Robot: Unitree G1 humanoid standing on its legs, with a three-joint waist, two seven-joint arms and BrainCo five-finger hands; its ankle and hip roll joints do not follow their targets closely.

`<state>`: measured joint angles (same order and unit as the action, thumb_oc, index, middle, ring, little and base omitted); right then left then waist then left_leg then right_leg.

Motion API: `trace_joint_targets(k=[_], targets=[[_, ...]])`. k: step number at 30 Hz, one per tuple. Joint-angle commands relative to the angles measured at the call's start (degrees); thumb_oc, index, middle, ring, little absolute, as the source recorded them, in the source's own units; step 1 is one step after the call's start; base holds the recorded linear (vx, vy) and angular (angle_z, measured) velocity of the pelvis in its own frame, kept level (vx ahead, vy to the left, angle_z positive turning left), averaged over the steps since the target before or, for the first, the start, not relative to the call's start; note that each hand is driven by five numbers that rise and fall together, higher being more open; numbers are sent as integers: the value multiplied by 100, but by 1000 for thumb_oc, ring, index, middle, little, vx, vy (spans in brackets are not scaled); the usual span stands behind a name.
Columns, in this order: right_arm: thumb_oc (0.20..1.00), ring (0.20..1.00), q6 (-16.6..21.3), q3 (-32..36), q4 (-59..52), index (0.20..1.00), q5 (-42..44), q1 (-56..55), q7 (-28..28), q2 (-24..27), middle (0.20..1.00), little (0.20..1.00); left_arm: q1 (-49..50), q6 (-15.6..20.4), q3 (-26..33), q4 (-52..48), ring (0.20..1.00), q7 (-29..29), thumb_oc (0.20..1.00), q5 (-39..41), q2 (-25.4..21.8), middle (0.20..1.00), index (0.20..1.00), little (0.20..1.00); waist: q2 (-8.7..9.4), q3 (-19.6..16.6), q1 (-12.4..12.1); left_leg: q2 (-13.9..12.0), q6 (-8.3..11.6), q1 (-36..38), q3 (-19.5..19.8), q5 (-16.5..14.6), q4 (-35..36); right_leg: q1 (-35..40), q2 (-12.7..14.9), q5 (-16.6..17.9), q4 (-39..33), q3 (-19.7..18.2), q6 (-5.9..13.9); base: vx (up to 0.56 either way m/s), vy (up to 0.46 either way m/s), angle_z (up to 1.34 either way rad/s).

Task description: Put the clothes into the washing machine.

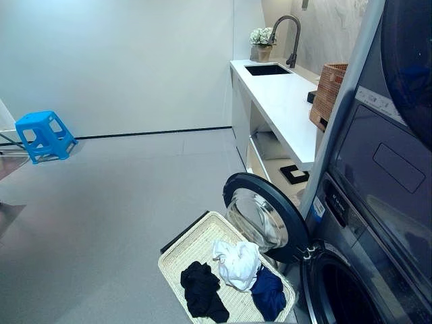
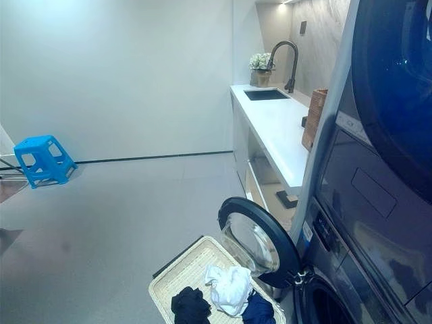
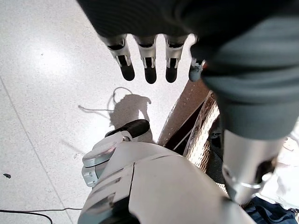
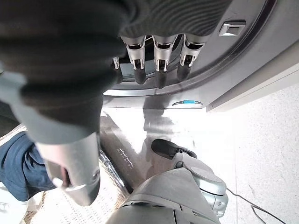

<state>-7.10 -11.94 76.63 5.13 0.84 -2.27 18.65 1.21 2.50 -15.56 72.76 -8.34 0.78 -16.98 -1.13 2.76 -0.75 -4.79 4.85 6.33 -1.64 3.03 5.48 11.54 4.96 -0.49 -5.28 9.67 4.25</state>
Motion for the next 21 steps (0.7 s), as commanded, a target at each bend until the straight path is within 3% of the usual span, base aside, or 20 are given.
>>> trace_joint_targets(k=[1,21], targets=[[1000,1000,10,-11,380,1000,13,507,-9,-44,1000,1000,-310,3,-74,141,1000,-24,1000,-69,-45,1000,1000,1000,77,263,-108,136,-63,347,-587,-498,-48,-437,154,258,28,-243,418,0,0,0],[1000,1000,67,-17,395,1000,86,486,11,-60,1000,1000,-301,94,-27,175,1000,121,1000,-17,-17,1000,1000,1000,87,279,-131,162,-71,376,-537,-505,-48,-413,166,240,56,-224,404,2,0,0]])
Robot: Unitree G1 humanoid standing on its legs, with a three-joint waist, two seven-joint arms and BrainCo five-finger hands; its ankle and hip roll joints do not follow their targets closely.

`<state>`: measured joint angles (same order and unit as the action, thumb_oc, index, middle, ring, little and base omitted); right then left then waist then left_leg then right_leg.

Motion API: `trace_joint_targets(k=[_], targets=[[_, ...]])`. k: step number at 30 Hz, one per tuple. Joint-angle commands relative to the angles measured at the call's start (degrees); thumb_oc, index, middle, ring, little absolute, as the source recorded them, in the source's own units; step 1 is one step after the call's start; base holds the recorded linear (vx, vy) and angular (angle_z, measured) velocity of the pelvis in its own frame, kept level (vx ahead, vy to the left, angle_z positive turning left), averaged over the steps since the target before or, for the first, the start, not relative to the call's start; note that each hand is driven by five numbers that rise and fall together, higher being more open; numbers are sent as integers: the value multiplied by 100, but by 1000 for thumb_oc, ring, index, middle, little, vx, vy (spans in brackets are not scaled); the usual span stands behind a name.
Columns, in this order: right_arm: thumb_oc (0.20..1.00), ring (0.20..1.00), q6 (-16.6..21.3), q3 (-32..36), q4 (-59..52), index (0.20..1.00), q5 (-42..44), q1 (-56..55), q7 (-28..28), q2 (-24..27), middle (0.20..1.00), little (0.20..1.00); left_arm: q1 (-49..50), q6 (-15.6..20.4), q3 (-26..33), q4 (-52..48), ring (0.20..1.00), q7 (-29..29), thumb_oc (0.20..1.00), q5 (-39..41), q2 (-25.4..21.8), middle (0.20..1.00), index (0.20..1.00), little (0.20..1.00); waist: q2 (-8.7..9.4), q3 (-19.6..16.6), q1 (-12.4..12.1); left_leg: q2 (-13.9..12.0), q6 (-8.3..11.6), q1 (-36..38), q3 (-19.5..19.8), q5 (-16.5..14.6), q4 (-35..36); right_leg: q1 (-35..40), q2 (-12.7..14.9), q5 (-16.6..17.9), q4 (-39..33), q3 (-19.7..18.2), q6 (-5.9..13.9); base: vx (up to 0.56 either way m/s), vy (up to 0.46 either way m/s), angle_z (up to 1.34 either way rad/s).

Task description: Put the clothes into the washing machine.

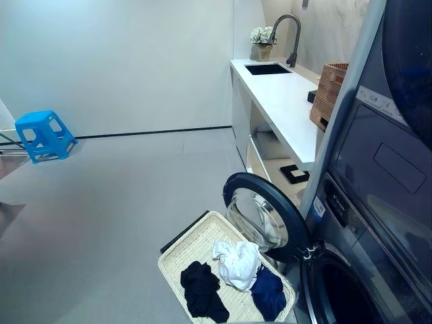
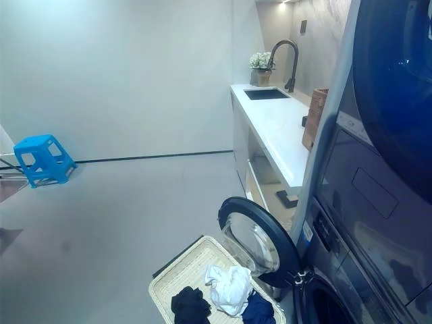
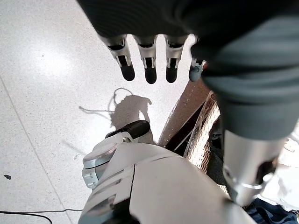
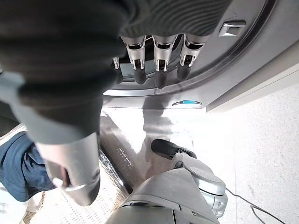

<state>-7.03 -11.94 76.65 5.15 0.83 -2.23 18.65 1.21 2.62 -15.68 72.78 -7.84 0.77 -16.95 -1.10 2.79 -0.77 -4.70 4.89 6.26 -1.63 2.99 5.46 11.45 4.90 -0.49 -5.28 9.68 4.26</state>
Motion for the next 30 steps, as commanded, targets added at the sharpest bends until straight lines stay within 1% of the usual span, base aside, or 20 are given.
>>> trace_joint_targets(k=[1,5,7,9,10,12,13,14,15,16,17,18,20,21,22,24,25,26,27,30], targets=[[1000,1000,61,-3,370,1000,100,495,-3,-48,1000,1000,-308,153,18,150,1000,194,1000,63,-23,1000,1000,1000,82,283,-129,153,-75,387,-534,-501,-46,-402,166,241,55,-232,401,32,4,0],[1000,1000,44,14,326,1000,101,519,-39,-10,1000,1000,-325,234,95,89,1000,385,1000,184,-67,1000,1000,1000,78,310,-136,147,-68,385,-535,-491,-46,-398,168,243,50,-235,404,17,3,0],[1000,1000,81,41,268,1000,133,545,-89,73,1000,1000,-366,467,226,-38,1000,739,1000,360,-183,1000,1000,1000,61,383,-150,119,-55,344,-523,-454,-46,-436,180,257,61,-234,407,69,15,0],[1000,1000,81,41,268,1000,133,545,-89,73,1000,1000,-366,467,226,-38,1000,739,1000,360,-183,1000,1000,1000,61,383,-150,119,-55,344,-523,-454,-46,-436,180,257,61,-234,407,38,14,0],[1000,1000,87,11,157,1000,268,604,-51,160,1000,1000,-445,899,236,-229,1000,1149,1000,617,-274,1000,1000,1000,37,507,-150,101,-63,225,-500,-403,-46,-581,187,275,104,-263,402,0,0,0],[1000,1000,97,-16,98,1000,378,685,-16,199,1000,1000,-538,1135,188,-344,1000,1371,1000,771,-292,1000,1000,1000,21,621,-157,95,-71,98,-476,-356,-46,-730,188,301,138,-279,392,-89,29,-1],[1000,1000,185,-54,68,1000,501,853,54,245,1000,1000,-756,1393,160,-540,1000,1726,1000,985,-322,1000,1000,1000,-10,860,-156,100,-85,-127,-428,-289,-46,-994,186,348,186,-309,377,-263,21,0],[1000,1000,205,-85,47,1000,589,959,103,264,1000,1000,-882,1508,180,-659,1000,1911,1000,1064,-342,1000,1000,1000,-19,1007,-160,103,-95,-257,-404,-252,-46,-1135,182,374,210,-323,365,-276,13,-1],[1000,1000,206,-92,42,1000,610,993,116,270,1000,1000,-920,1554,190,-688,1000,1974,1000,1077,-346,1000,1000,1000,-21,1047,-161,104,-97,-297,-398,-240,-46,-1178,182,381,220,-326,361,-222,-4,4],[1000,1000,214,-131,5,1000,725,1137,189,292,1000,1000,-1099,1747,245,-881,1000,2313,1000,1082,-371,1000,1000,1000,-27,1260,-177,118,-110,-493,-366,-182,-46,-1370,165,434,240,-331,339,-160,-9,6],[1000,1000,227,-138,1,1000,761,1163,205,296,1000,1000,-1137,1759,260,-920,1000,2362,1000,1077,-381,1000,1000,1000,-28,1305,-179,123,-113,-539,-356,-170,-46,-1417,161,443,248,-333,334,-282,-27,12],[1000,1000,284,-166,-45,1000,949,1299,297,316,1000,1000,-1361,1883,317,-1145,1000,2786,1000,942,-447,1000,1000,1000,-31,1574,-192,157,-127,-786,-289,-100,-46,-1664,131,502,284,-347,310,-217,-23,15],[1000,1000,313,-177,-74,1000,1078,1387,341,358,1000,1000,-1536,2066,390,-1326,1000,3120,1000,901,-547,1000,1000,1000,-45,1778,-220,209,-136,-986,-185,-40,-46,-1873,111,522,345,-356,290,-146,-12,29],[1000,1000,311,-174,-78,1000,1095,1396,343,366,1000,1000,-1556,2096,397,-1349,1000,3177,1000,886,-565,1000,1000,1000,-47,1801,-223,216,-137,-1008,-174,-30,-46,-1896,110,521,356,-355,289,-67,-7,27],[1000,1000,293,-185,-100,1000,1150,1446,366,397,1000,1000,-1676,2194,467,-1531,1000,3421,1000,837,-646,1000,1000,1000,-51,1952,-244,248,-139,-1156,-116,4,-97,-2046,114,525,430,-351,280,-52,-8,11],[1000,1000,278,-213,-113,1000,1237,1524,373,438,1000,1000,-1836,2244,485,-1726,1000,3668,1000,691,-726,1000,1000,1000,-45,2102,-265,272,-136,-1331,-76,36,-177,-2226,124,530,539,-331,275,-91,-30,1],[1000,1000,275,-247,-102,1000,1340,1619,376,478,1000,1000,-2042,2240,474,-1976,1000,3914,1000,575,-815,1000,1000,1000,-23,2256,-289,303,-142,-1589,-41,38,-353,-2461,141,541,684,-304,277,-88,-37,0],[1000,1000,275,-247,-99,1000,1341,1625,376,478,1000,1000,-2045,2238,474,-1977,1000,3918,1000,572,-814,1000,1000,1000,-21,2250,-288,305,-142,-1607,-41,34,-365,-2476,143,539,693,-305,277,-115,-43,2],[1000,1000,289,-284,-105,1000,1453,1757,388,528,1000,1000,-2309,2266,414,-2265,1000,4229,1000,378,-955,1000,1000,1000,3,2440,-303,348,-145,-1905,1,20,-586,-2740,154,554,850,-283,282,-79,-24,-1],[1000,1000,240,-319,-166,1000,1574,1948,361,613,1000,1000,-2694,2375,353,-2580,1000,4497,1000,126,-1200,1000,1000,1000,64,2678,-303,386,-149,-2328,3,-9,-899,-3140,153,554,1116,-254,294,-100,-37,3]])
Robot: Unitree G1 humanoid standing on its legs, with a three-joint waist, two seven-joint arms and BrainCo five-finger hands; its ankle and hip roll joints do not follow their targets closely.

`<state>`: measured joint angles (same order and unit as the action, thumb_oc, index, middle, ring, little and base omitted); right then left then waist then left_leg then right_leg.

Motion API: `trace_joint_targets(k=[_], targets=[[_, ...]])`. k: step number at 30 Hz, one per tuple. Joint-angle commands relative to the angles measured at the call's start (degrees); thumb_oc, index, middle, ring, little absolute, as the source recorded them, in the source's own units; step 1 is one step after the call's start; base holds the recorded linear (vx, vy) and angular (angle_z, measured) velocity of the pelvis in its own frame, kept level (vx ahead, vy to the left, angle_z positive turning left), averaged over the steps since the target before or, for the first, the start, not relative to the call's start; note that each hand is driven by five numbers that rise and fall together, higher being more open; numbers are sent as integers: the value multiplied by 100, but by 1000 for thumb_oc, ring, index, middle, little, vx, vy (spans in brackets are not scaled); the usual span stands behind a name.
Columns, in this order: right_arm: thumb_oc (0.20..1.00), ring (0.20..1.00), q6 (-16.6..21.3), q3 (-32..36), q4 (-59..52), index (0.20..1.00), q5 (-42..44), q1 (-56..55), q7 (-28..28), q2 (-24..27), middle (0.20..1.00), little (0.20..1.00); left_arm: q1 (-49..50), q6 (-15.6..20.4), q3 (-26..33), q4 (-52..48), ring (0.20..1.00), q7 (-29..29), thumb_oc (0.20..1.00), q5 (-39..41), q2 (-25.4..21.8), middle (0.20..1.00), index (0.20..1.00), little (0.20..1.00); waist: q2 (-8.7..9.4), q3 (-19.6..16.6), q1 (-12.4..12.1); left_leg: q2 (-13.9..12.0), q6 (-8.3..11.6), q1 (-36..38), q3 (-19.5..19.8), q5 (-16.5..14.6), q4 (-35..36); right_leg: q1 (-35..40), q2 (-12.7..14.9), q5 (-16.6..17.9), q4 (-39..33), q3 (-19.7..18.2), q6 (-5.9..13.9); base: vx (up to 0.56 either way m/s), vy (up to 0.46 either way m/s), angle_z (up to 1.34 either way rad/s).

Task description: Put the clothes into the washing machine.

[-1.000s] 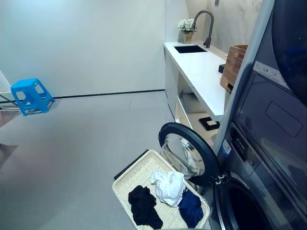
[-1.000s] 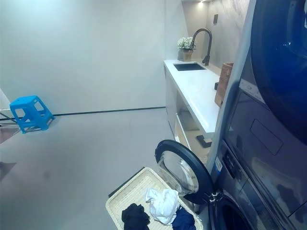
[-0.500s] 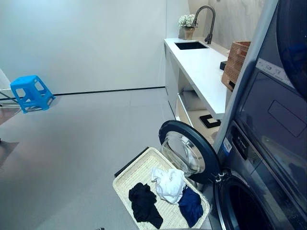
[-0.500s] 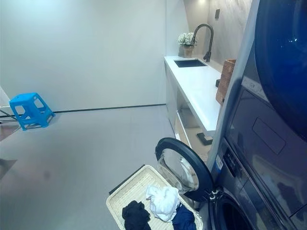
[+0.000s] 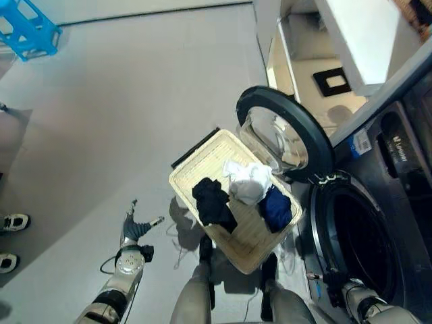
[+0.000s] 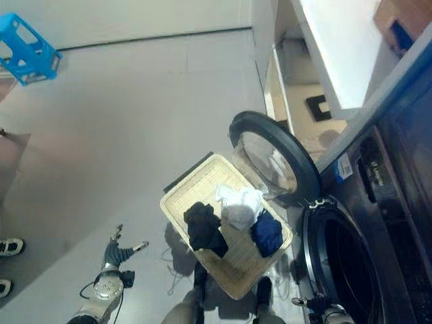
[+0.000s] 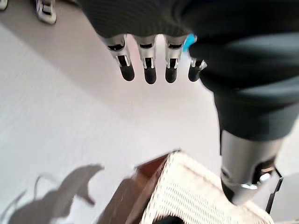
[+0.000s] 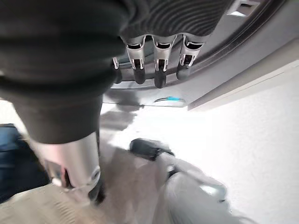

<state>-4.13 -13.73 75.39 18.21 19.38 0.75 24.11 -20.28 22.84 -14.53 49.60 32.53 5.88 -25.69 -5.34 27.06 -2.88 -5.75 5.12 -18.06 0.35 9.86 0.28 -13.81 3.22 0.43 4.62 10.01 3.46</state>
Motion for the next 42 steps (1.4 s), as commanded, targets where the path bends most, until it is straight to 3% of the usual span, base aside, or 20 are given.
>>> trace_joint_targets(k=[1,7,12,23,30,34,42], targets=[[1000,1000,-51,-148,-49,1000,282,119,53,78,1000,1000,-604,372,228,-306,1000,465,1000,-420,-363,1000,1000,1000,500,272,-92,493,-169,23,-200,-696,-423,-694,321,460,172,-278,380,-51,-38,2],[1000,1000,-152,-332,-327,1000,471,441,41,154,1000,1000,-1439,278,-258,-916,1000,677,1000,-1191,-888,1000,1000,1000,695,273,19,586,-179,-1295,-78,-761,-1189,-1897,317,541,662,-302,407,-63,-58,8],[1000,1000,-224,-370,-429,1000,468,750,29,240,1000,1000,-2147,102,-793,-1115,1000,635,1000,-1867,-1255,1000,1000,1000,719,273,164,639,-180,-2014,-65,-830,-1619,-2578,292,619,892,-352,395,-38,-22,3],[1000,1000,-172,-506,-516,1000,383,1120,-104,354,1000,1000,-3195,-7,-1901,-1093,1000,395,1000,-2819,-1559,1000,1000,1000,620,273,386,655,-182,-2955,-75,-936,-2207,-3532,227,615,1335,-478,350,-2,26,-3],[1000,1000,-125,-543,-543,1000,409,1227,-101,396,1000,1000,-3570,-69,-2361,-1038,1000,14,1000,-2832,-1598,1000,1000,1000,590,273,442,641,-184,-3164,-51,-1016,-2397,-3759,171,562,1498,-543,343,4,3,0],[1000,1000,-127,-539,-535,1000,441,1384,-119,451,1000,1000,-3845,-571,-2722,-840,1000,-1126,1000,-2423,-1524,1000,1000,1000,579,273,505,629,-173,-3336,-56,-1007,-2452,-3946,130,583,1553,-578,355,0,0,0],[1000,1000,-91,-581,-521,1000,459,1474,-151,465,1000,1000,-3797,-1332,-2842,-230,1000,-2468,1000,-2203,-1392,1000,1000,1000,591,273,576,613,-150,-3422,-75,-947,-2387,-4038,109,665,1450,-577,362,0,0,0]])
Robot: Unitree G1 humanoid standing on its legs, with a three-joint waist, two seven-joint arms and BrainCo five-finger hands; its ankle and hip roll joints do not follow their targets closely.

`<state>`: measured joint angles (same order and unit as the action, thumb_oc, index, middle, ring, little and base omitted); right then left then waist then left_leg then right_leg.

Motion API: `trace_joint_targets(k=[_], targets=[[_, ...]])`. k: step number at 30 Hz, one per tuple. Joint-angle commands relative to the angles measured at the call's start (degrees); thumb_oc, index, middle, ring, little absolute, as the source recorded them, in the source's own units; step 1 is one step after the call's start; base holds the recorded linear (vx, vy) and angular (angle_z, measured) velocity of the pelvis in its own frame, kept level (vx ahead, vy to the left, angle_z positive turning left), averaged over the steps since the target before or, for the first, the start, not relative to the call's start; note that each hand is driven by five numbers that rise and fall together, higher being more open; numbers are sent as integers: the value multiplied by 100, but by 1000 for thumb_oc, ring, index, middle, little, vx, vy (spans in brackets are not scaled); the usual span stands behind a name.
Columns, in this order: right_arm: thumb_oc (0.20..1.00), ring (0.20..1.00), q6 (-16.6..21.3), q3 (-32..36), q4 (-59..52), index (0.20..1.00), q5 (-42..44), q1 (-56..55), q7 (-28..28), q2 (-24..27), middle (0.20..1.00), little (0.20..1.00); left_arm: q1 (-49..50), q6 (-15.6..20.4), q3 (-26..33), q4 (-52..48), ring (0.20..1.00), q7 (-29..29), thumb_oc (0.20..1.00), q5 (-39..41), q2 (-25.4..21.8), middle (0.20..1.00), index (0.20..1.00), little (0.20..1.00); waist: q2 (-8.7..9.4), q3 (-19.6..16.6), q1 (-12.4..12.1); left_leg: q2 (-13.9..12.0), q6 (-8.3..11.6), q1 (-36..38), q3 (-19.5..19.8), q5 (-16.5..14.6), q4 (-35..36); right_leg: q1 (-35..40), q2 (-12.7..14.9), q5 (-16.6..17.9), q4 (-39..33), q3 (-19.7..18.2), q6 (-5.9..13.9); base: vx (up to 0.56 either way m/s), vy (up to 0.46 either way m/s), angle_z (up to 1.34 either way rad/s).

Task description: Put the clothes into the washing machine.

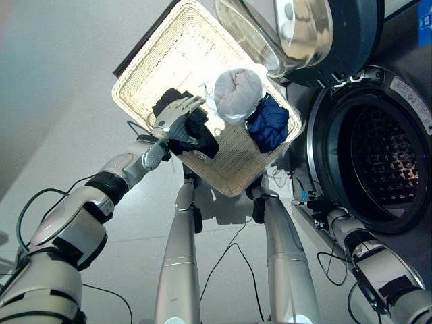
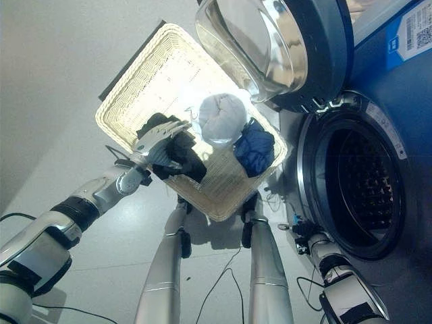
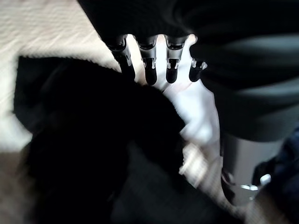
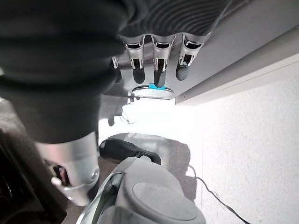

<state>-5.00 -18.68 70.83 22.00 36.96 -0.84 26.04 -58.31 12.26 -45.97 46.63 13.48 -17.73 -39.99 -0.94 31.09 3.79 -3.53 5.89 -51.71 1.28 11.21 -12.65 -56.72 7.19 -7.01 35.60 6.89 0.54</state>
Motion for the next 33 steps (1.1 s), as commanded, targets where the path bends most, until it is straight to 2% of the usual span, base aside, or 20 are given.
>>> trace_joint_targets(k=[1,7,10,12,14,18,20,21,23,24,25,33], targets=[[1000,1000,-7,-95,-77,1000,90,-283,27,268,1000,1000,39,-325,297,103,1000,-611,1000,49,47,1000,1000,1000,149,-129,-90,396,-226,-48,-173,-1072,-1077,262,-292,1419,-1667,-263,652,0,0,0],[1000,1000,-24,-136,-79,1000,107,-210,-4,310,1000,1000,67,-772,135,588,1000,-1138,1000,31,130,1000,1000,1000,175,-129,-54,367,-203,-78,-188,-1041,-1076,249,-308,1441,-1689,-269,651,0,0,0],[1000,1000,-26,-136,-79,1000,108,-206,-3,311,1000,1000,68,-787,129,594,1000,-1145,1000,26,131,1000,1000,1000,175,-129,-54,367,-202,-79,-187,-1040,-1074,250,-309,1441,-1692,-270,651,0,0,0],[1000,1000,-66,-164,-85,1000,115,-136,0,331,1000,1000,37,-1082,-7,893,1000,-1368,1000,-253,164,1000,1000,1000,184,-129,-39,360,-205,-75,-194,-1021,-1034,252,-329,1450,-1721,-271,647,0,0,0],[1000,1000,-99,-167,-86,1000,102,-92,-4,335,1000,1000,-12,-1173,-62,971,1000,-1402,1000,-479,178,1000,1000,1000,188,-129,-31,353,-200,-76,-201,-1013,-1027,257,-332,1452,-1731,-276,648,0,0,0],[1000,1000,-114,-226,-38,1000,118,1,8,299,1000,1000,-140,-1274,-239,1149,1000,-1332,1000,-1011,205,1000,1000,1000,203,-129,-20,342,-185,-81,-206,-991,-1020,266,-342,1465,-1743,-282,654,0,0,0],[1000,1000,-114,-226,-38,1000,118,1,8,299,1000,1000,-140,-1274,-239,1149,1000,-1332,1000,-1011,205,1000,1000,1000,203,-129,-20,342,-185,-81,-206,-991,-1020,266,-342,1465,-1743,-282,654,0,0,0],[1000,1000,-79,-270,-37,1000,129,13,19,260,1000,1000,-222,-1240,-379,1250,1000,-1335,1000,-1547,235,1000,1000,1000,229,-129,3,327,-175,-72,-220,-974,-988,272,-355,1479,-1773,-290,651,0,0,0],[1000,1000,-70,-289,-21,1000,134,41,35,234,1000,1000,-278,-1126,-510,1326,1000,-1516,1000,-1869,265,1000,1000,1000,240,-129,19,328,-175,-64,-220,-976,-982,274,-360,1486,-1782,-293,651,0,0,0],[1000,1000,-76,-289,-24,1000,133,52,42,229,1000,1000,-289,-1095,-525,1330,260,-1576,260,-1935,269,260,260,260,242,-129,21,328,-175,-62,-223,-976,-975,276,-362,1488,-1790,-293,650,0,0,0],[1000,1000,-79,-289,-26,1000,135,63,47,229,1000,1000,-298,-1070,-551,1334,200,-1649,200,-1981,273,200,200,200,244,-129,24,327,-174,-60,-227,-974,-969,280,-364,1489,-1798,-292,649,0,0,0],[1000,1000,-36,-289,-4,1000,226,234,52,295,1000,1000,-417,-1116,-721,1341,200,-2107,200,-1621,337,200,200,200,228,-129,54,315,-153,-52,-271,-951,-955,285,-376,1500,-1814,-309,658,1,1,-1]])
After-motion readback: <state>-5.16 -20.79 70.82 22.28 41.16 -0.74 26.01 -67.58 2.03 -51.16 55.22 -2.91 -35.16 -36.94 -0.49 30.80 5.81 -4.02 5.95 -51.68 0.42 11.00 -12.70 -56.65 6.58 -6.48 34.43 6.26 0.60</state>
